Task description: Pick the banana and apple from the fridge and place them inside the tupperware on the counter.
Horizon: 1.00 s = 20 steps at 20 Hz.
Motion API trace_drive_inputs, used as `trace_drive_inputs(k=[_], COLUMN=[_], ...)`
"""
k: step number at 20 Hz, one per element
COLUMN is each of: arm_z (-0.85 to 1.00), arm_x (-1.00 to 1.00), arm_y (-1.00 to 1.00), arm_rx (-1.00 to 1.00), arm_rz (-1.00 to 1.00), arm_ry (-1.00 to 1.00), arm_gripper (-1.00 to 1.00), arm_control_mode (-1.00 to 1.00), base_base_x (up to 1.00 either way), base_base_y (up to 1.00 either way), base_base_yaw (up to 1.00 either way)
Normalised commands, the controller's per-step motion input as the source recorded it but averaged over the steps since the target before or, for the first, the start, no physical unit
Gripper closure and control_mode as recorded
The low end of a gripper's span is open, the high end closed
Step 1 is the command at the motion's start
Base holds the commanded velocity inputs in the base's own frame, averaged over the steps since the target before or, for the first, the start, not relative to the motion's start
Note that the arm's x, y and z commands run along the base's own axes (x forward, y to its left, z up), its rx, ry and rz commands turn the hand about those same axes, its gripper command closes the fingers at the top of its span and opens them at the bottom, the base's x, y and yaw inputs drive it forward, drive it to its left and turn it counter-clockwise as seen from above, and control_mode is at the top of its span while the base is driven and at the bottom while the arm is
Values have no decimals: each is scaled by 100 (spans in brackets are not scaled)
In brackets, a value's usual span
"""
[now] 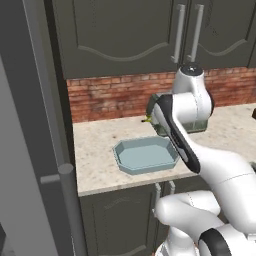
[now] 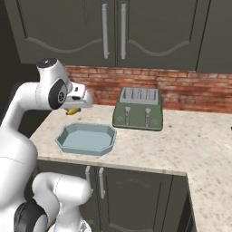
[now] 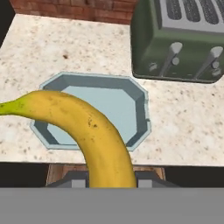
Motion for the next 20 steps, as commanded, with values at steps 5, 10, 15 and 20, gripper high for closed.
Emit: trace_drive_inputs(k=[5,10,15,20], arm_z=[-66,-50,-46,-42], arm_x=[21,22,45,58], arm_y=[0,0,0,-5], arm_rx=[-6,-2,-3,-6], arm_rz=[12,15,3,0], arm_ry=[6,0,0,0], arm_gripper=[100,100,100,100], arm_control_mode=[-100,-100,-100,-100], base_base_x=[0,0,0,0], base_base_y=[0,0,0,0], base_base_yaw=[0,0,0,0])
